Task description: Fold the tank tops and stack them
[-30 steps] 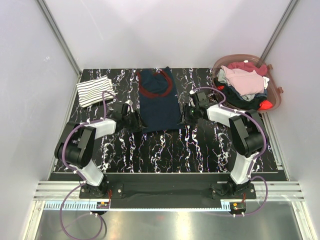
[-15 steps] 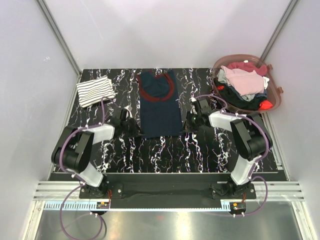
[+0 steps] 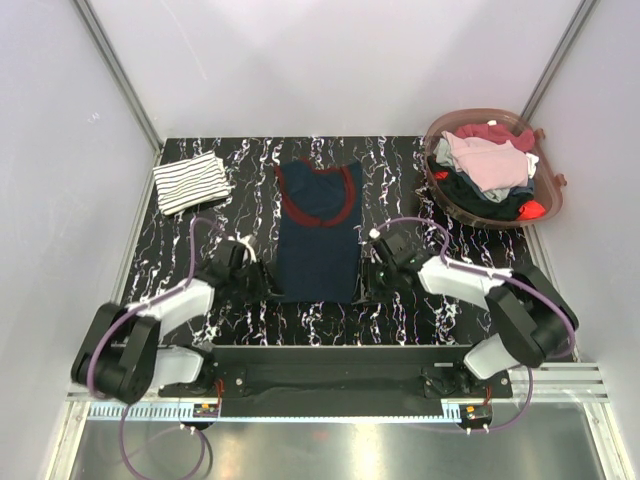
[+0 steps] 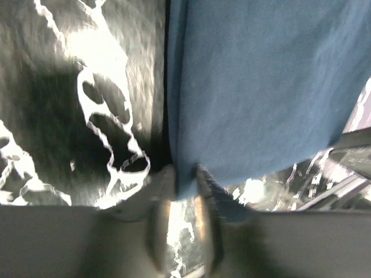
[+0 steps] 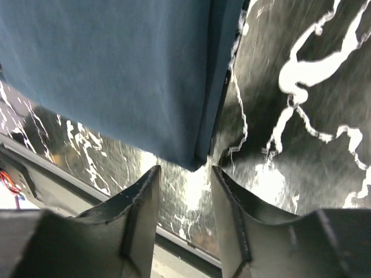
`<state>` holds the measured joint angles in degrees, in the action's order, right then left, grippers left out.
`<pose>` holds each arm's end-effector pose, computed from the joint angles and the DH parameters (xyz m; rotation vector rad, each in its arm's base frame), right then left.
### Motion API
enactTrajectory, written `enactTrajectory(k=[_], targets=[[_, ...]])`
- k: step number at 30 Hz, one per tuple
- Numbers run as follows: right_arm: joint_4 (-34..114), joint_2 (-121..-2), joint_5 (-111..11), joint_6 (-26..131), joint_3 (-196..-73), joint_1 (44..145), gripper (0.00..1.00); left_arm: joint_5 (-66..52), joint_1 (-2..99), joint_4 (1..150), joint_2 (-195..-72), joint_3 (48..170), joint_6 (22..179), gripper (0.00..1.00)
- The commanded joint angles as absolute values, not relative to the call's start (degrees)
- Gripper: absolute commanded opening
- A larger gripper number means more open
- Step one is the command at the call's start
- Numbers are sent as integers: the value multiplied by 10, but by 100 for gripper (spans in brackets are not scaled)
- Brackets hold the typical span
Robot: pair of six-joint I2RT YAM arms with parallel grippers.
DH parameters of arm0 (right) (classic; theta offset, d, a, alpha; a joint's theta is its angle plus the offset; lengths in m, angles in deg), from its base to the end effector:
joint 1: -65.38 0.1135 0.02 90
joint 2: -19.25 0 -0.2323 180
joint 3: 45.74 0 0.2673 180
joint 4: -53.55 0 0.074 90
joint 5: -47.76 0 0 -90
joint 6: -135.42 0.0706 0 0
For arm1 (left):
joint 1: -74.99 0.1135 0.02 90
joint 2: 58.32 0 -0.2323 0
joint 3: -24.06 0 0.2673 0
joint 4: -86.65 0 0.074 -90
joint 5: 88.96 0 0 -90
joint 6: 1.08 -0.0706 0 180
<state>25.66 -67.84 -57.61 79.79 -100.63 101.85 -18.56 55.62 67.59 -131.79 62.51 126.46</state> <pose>0.2343 0.1965 0.0799 -0.1509 2.7740 0.7351 0.2329 -0.1070 0.0690 -0.2703 2.6247 -0.8070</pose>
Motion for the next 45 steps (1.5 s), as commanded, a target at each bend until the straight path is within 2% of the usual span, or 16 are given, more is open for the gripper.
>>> enactTrajectory(k=[1,4,7,14,20,23,24,25,26,32,39,45], targets=[[248,-634,-536,815,-992,1027,49,-152,541,635,-1262,609,1270,46],[243,-630,-538,814,-987,1029,51,-140,524,610,-1222,607,1277,55],[254,-631,-545,821,-978,1028,52,-144,519,605,-1215,607,1279,56],[286,-669,-562,823,-989,1028,46,-162,519,646,-1263,611,1280,52],[291,-683,-565,822,-988,1031,36,-174,517,675,-1300,608,1281,43],[291,-683,-566,822,-988,1031,22,-172,516,673,-1300,606,1279,30],[289,-679,-567,819,-989,1030,11,-170,516,671,-1298,606,1278,21],[285,-677,-568,819,-991,1030,6,-167,515,667,-1294,606,1276,4],[281,-672,-568,819,-992,1031,0,-165,514,653,-1282,607,1276,0],[218,-599,-574,810,-1001,1039,0,-143,492,563,-1203,636,1265,0],[149,-454,-567,810,-1005,1042,0,-143,460,490,-1113,667,1287,0],[79,-385,-541,797,-1047,1042,0,-145,440,423,-1055,737,1297,0]])
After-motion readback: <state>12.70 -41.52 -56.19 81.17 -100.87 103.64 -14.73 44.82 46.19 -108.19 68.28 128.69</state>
